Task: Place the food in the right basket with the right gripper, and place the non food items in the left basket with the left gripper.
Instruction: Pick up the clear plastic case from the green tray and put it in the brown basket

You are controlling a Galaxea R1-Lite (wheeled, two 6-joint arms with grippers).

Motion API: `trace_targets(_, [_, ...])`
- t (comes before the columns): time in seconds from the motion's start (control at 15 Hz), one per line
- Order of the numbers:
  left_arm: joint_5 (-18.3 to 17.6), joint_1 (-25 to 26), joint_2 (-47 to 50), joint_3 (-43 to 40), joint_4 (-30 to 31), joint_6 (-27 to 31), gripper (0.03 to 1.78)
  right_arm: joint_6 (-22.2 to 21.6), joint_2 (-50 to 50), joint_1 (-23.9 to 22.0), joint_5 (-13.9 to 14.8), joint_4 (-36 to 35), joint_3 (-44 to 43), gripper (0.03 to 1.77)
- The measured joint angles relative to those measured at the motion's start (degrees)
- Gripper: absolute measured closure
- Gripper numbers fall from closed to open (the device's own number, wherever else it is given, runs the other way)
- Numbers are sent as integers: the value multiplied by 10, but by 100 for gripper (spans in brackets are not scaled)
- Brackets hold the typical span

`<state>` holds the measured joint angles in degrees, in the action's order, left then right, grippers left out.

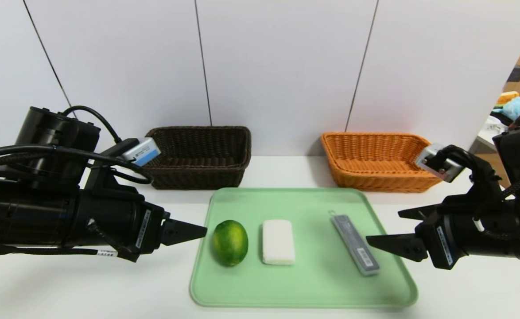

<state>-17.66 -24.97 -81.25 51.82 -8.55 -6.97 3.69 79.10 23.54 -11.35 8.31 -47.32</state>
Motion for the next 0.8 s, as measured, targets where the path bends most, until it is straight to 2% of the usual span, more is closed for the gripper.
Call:
trace_targets(0.27, [3,0,2,-1,-1,-1,12,-23,29,33,68,-1,-12,10])
trace_targets(0.8, [4,-1,5,-1,-1,-2,12,-37,47,46,79,5,-26,10])
